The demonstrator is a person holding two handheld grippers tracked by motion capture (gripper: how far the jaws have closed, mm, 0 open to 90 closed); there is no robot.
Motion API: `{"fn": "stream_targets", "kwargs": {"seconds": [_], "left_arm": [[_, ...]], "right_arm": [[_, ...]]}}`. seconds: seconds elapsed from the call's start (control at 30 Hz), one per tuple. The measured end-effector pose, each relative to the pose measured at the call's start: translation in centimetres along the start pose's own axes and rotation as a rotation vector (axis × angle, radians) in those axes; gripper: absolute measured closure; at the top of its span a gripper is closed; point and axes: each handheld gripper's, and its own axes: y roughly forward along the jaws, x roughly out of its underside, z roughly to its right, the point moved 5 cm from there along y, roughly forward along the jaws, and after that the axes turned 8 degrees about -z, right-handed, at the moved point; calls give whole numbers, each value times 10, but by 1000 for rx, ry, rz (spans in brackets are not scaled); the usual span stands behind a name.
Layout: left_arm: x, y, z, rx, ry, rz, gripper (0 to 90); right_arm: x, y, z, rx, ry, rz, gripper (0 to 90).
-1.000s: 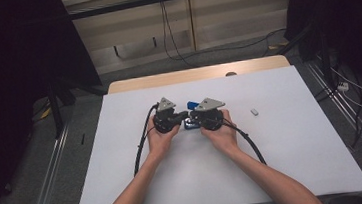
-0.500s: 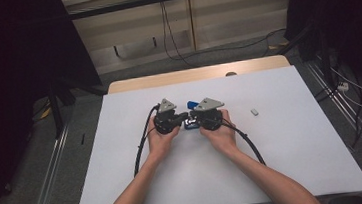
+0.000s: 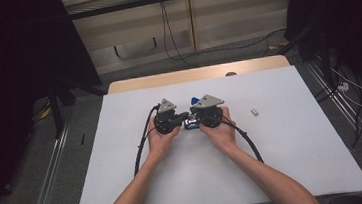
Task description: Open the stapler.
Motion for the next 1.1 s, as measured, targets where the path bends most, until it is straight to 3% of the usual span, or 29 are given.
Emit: {"fn": "stream_targets", "kwargs": {"seconds": [0.6,1.1], "left_arm": [[0,0,0,-2,8,2,900],[1,0,-2,9,5,19,900]], "right_arm": [[-2,-4,5,8,22,11,900],[-3,-14,21,39,40,26,900]]}}
